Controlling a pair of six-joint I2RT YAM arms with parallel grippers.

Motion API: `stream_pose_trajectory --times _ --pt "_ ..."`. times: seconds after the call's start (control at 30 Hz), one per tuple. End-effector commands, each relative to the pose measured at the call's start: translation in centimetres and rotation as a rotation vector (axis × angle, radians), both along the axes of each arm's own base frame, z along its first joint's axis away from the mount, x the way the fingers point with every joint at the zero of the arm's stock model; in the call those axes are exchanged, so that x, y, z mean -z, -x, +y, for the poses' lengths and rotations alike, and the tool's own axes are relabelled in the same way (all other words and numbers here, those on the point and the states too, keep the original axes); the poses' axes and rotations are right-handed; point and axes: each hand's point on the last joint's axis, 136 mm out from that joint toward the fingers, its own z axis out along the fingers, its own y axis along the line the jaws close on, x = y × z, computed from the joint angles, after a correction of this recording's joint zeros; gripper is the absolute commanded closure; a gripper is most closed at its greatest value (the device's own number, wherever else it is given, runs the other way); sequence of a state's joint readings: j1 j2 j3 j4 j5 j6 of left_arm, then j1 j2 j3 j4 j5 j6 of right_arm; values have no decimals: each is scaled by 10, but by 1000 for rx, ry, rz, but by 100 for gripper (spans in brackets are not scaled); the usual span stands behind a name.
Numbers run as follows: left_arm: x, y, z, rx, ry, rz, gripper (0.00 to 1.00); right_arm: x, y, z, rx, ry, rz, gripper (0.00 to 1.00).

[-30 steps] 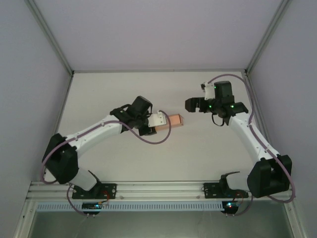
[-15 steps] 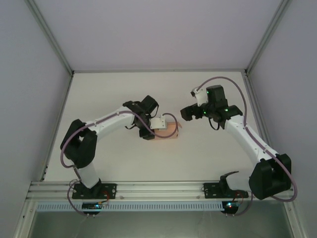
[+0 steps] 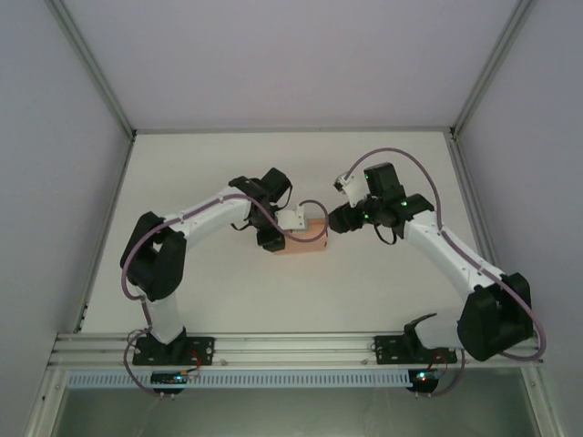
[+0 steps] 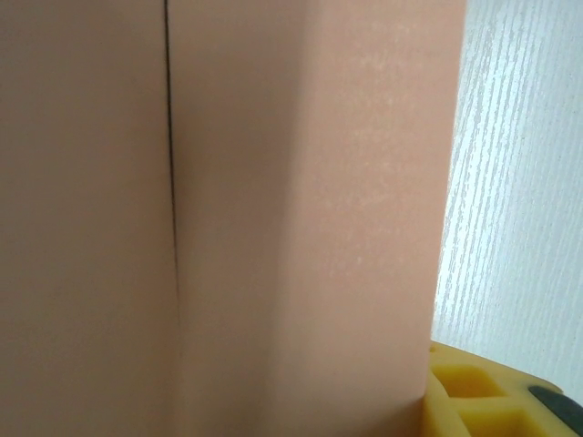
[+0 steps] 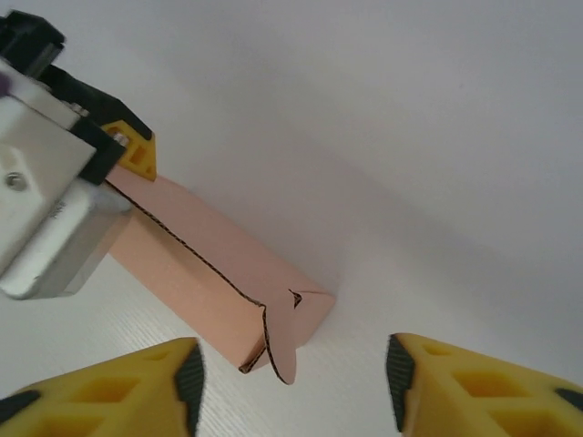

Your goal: Assemble paper box

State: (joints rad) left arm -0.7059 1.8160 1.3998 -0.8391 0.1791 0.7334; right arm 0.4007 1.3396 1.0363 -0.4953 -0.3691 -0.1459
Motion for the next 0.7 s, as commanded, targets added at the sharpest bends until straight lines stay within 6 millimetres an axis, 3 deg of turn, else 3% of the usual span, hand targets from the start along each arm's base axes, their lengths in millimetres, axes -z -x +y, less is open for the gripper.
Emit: stream_pose_trajectory --times 0.0,0.13,0.4,0.57,0.67 --pt "3 10 3 24 -13 61 65 10 7 9 -50 3 57 47" --pt "4 7 2 8 -19 60 65 18 11 11 -64 25 94 53" --pt "3 7 3 8 -22 64 65 26 9 14 -53 68 98 75" --pt "0 5 1 -5 -14 55 66 29 7 17 -20 64 158 97" --pt "0 4 0 -14 -8 51 66 30 10 21 30 51 189 100"
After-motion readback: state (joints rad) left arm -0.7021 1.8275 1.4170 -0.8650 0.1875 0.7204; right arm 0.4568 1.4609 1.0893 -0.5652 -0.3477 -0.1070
